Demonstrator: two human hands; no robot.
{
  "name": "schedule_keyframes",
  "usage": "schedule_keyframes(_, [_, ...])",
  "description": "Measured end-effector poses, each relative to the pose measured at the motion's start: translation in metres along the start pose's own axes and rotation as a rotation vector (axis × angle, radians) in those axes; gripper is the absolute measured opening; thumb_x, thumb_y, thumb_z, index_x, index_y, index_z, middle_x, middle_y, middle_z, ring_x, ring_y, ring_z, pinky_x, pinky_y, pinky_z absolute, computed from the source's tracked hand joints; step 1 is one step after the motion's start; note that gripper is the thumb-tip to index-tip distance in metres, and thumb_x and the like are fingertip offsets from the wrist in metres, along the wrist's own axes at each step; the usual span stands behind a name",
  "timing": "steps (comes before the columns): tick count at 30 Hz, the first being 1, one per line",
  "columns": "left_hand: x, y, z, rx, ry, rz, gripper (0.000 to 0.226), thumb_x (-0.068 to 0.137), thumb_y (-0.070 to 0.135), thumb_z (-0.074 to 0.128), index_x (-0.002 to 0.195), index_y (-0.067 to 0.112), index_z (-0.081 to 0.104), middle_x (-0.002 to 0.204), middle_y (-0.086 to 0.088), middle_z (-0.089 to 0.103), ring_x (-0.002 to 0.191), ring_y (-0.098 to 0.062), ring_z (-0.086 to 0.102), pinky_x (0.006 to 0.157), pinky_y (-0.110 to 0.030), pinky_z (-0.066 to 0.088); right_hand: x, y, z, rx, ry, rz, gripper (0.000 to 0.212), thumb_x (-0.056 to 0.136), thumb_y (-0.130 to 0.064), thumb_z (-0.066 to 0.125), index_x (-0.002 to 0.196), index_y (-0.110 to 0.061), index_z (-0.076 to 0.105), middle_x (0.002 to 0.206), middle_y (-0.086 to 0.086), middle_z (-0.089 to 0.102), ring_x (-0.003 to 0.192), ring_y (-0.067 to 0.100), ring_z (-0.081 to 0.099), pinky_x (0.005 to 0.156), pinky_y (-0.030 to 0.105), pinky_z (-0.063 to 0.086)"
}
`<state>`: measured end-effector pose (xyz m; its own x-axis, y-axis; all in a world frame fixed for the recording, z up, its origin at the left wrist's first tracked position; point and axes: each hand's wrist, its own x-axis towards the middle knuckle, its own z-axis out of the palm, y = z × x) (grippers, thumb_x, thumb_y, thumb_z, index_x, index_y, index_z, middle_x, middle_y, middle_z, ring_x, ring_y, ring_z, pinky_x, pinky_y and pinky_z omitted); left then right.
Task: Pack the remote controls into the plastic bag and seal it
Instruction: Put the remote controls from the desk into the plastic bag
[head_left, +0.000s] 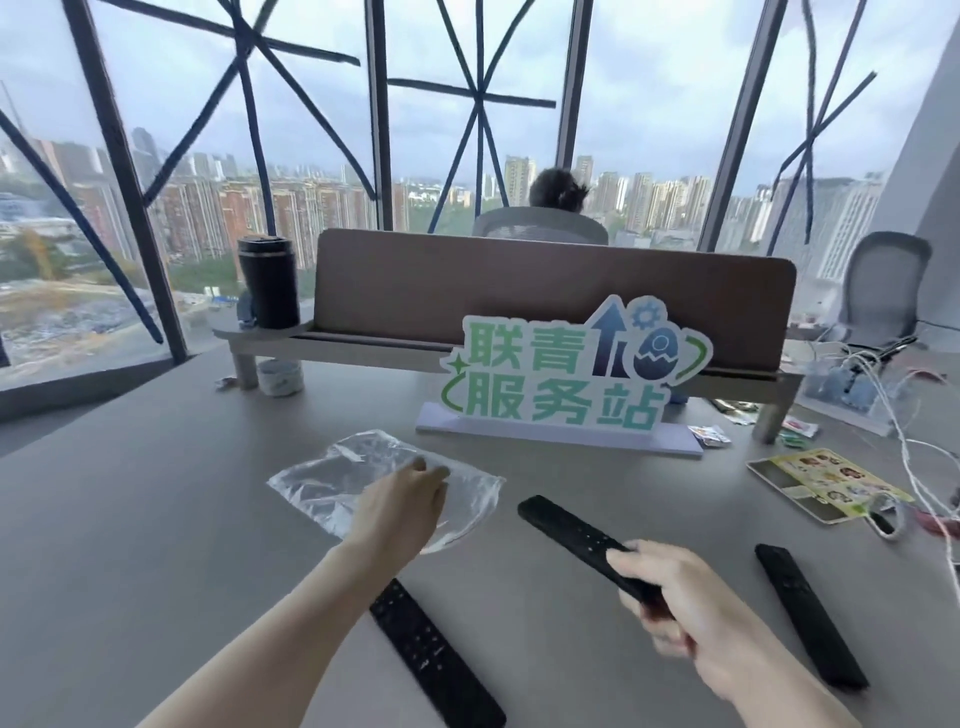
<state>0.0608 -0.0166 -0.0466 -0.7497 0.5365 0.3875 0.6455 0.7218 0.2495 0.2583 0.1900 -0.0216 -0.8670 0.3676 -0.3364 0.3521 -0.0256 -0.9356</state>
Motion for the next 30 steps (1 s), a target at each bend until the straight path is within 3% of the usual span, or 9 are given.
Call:
schedule_keyframes(6, [-0.012,0.036,-0.004,-0.093,-0.024,-0.01,0.029,0.094,0.023,0.04,0.075,0.011,0.057,0.079,-0.003,0.047,0.064,-0.025,0.049,0.056,-0.031,0.034,0.017,-0.009,0.064,-0.057,-0.091,-0.001,0.022,0.095,-0.026,0.061,0.076,-0.014,0.058,0.053,0.001,0.049,0.036,0.011,0.022,0.036,0.018,0.016])
schedule_keyframes(11, [-0.02,0.027,-0.002,-0.173,0.045,-0.108,0.029,0.091,0.023,0.043,0.063,0.014,0.045,0.067,0.003,0.044,0.061,-0.026,0.05,0.048,-0.031,0.03,0.034,-0.001,0.101,0.028,-0.105,-0.059,0.017,0.101,-0.025,0.05,0.114,-0.02,0.061,0.093,0.004,0.072,0.04,0.016,0.047,0.037,0.023,0.035])
schedule_keyframes(13, [-0.022,0.02,-0.003,-0.188,0.062,-0.136,0.026,0.091,0.022,0.045,0.067,0.014,0.051,0.069,0.002,0.047,0.062,-0.027,0.052,0.049,-0.032,0.036,0.026,0.011,0.096,-0.094,-0.013,-0.119,0.019,0.099,-0.02,0.047,0.114,-0.031,0.052,0.1,0.002,0.072,0.042,0.016,0.054,0.041,0.026,0.041])
schedule_keyframes(16, [-0.023,0.011,-0.002,-0.22,0.083,-0.167,0.022,0.092,0.028,0.047,0.085,0.023,0.068,0.083,-0.001,0.06,0.072,-0.027,0.059,0.059,-0.035,0.05,0.005,0.03,0.085,-0.535,0.14,-0.19,0.013,0.093,-0.03,0.049,0.088,-0.028,0.06,0.082,-0.001,0.07,0.06,0.015,0.062,0.061,0.031,0.05])
schedule_keyframes(18, [-0.025,0.009,-0.001,-0.251,0.083,-0.179,0.022,0.092,0.03,0.048,0.091,0.026,0.07,0.088,-0.001,0.063,0.077,-0.026,0.061,0.065,-0.038,0.053,-0.012,0.036,0.09,-0.768,0.085,-0.133,0.028,0.085,-0.053,0.053,0.081,-0.027,0.059,0.085,-0.006,0.068,0.082,0.016,0.065,0.076,0.031,0.048])
schedule_keyframes(20, [-0.028,0.01,-0.001,-0.271,0.086,-0.177,0.022,0.092,0.032,0.049,0.096,0.029,0.07,0.091,0.001,0.065,0.081,-0.026,0.063,0.068,-0.038,0.053,-0.024,0.037,0.104,-0.926,0.03,-0.084,0.046,0.073,-0.071,0.054,0.089,-0.028,0.058,0.1,-0.007,0.069,0.089,0.016,0.059,0.084,0.033,0.046])
schedule_keyframes(24, [-0.036,0.011,-0.004,-0.3,0.099,-0.175,0.024,0.092,0.029,0.051,0.104,0.027,0.071,0.093,-0.001,0.065,0.085,-0.028,0.063,0.067,-0.035,0.049,-0.028,0.039,0.129,-1.127,-0.012,-0.136,0.04,0.076,-0.061,0.055,0.091,-0.024,0.047,0.12,0.003,0.063,0.109,0.025,0.06,0.079,0.037,0.039])
schedule_keyframes(27, [-0.041,0.007,-0.011,-0.308,0.122,-0.179,0.022,0.091,0.026,0.054,0.104,0.022,0.072,0.09,-0.005,0.066,0.083,-0.03,0.064,0.069,-0.037,0.051,-0.028,0.04,0.119,-1.087,-0.05,-0.123,0.033,0.081,-0.056,0.049,0.074,-0.023,0.045,0.101,0.004,0.063,0.093,0.027,0.059,0.075,0.037,0.041])
schedule_keyframes(30, [-0.043,0.001,-0.013,-0.334,0.125,-0.202,0.022,0.091,0.026,0.056,0.106,0.022,0.072,0.093,-0.006,0.07,0.085,-0.029,0.065,0.074,-0.036,0.052,-0.039,0.041,0.079,-0.836,-0.061,-0.105,0.031,0.081,-0.05,0.052,0.072,-0.021,0.052,0.069,0.003,0.07,0.065,0.018,0.062,0.068,0.03,0.049])
